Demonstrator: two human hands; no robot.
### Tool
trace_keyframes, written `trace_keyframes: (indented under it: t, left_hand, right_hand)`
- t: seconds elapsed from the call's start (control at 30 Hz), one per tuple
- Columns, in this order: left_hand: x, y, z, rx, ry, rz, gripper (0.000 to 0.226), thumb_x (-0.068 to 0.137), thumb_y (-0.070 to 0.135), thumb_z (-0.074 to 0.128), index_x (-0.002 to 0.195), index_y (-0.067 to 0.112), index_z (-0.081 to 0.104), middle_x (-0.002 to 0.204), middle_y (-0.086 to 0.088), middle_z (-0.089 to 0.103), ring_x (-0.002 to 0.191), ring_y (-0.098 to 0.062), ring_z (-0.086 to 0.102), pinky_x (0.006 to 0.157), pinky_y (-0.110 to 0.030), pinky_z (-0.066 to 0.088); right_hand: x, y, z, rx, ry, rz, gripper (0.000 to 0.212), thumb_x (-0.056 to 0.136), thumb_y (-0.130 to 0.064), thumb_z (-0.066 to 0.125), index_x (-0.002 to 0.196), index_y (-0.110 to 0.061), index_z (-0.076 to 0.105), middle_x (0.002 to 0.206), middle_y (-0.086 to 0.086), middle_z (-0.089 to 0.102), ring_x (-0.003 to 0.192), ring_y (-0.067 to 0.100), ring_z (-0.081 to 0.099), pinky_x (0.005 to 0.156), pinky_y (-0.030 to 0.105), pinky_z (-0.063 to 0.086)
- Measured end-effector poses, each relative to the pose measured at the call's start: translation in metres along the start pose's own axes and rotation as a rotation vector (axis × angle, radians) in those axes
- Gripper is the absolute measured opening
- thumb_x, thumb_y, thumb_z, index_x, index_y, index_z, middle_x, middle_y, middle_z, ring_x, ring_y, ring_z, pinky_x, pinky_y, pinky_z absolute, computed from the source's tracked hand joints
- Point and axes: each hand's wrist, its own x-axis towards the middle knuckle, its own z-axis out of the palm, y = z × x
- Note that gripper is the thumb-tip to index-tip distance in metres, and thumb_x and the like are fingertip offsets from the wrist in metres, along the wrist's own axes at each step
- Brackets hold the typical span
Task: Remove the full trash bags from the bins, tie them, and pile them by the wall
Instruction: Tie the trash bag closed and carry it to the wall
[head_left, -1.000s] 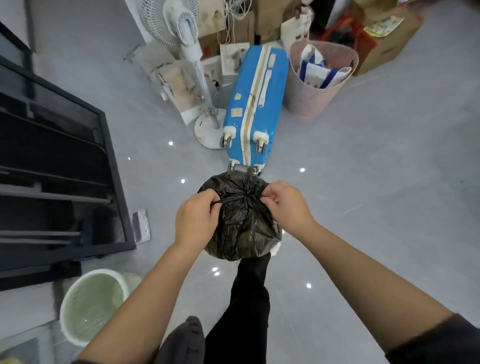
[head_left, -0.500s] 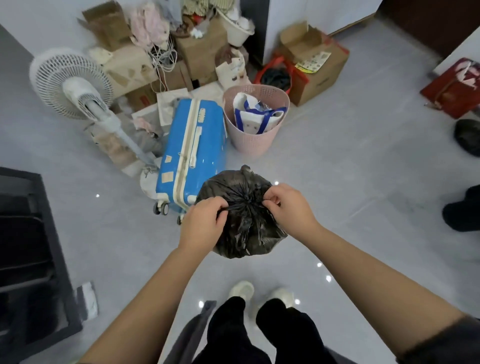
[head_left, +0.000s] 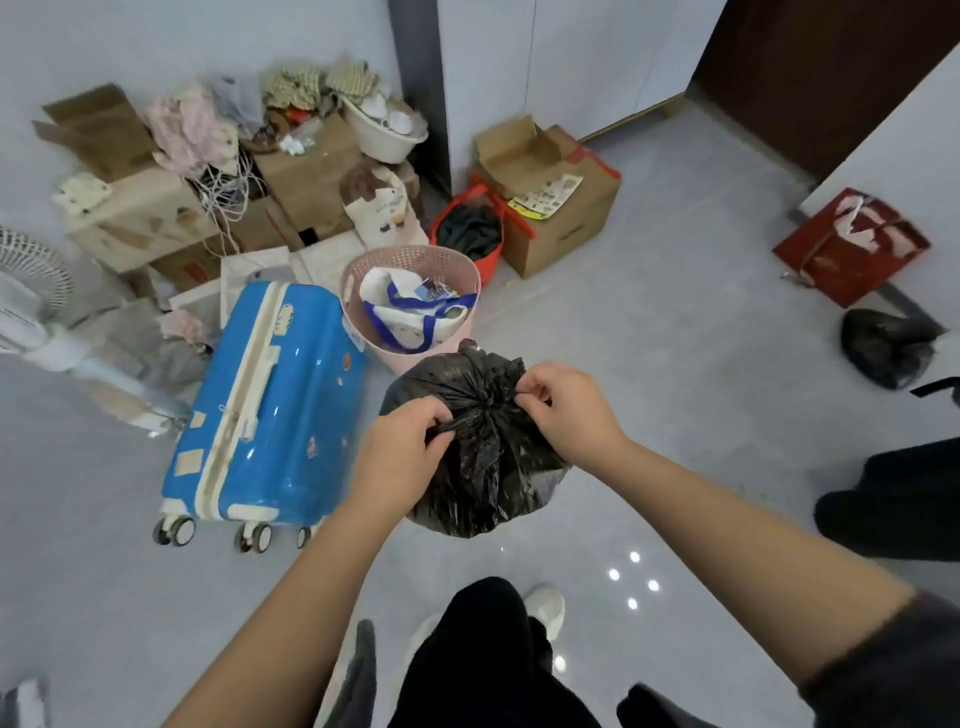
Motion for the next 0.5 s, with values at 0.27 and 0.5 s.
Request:
trace_keyframes:
  t: [0.27, 0.5]
  left_hand:
    - [0.143, 0.097, 0.060, -0.011, -0.082, 0.095, 0.007, 0.083, 0.019, 0.067, 0.089, 0.019, 0.065, 0.088, 0.007, 0.064, 0.083, -0.010, 0.055, 0.070, -0.020, 0.035]
    - [0.294, 0.179, 0.114, 0.026, -0.222, 0.214, 0.013, 0.083, 0.025, 0.067, 0.093, 0.017, 0.069, 0.087, 0.010, 0.060, 0.083, -0.007, 0.053, 0.074, -0.021, 0.037]
  right_hand:
    - [0.086, 0.106, -0.100, 0.012, 0.068, 0.072, 0.002, 0.086, -0.015, 0.064, 0.083, -0.016, 0.065, 0.083, -0.002, 0.057, 0.079, 0.017, 0.054, 0.075, 0.029, 0.042]
    - [0.176, 0.205, -0.185, 0.001, 0.116, 0.196, 0.002, 0.084, -0.015, 0.064, 0.084, -0.016, 0.065, 0.085, 0.001, 0.060, 0.081, 0.020, 0.058, 0.077, 0.032, 0.046]
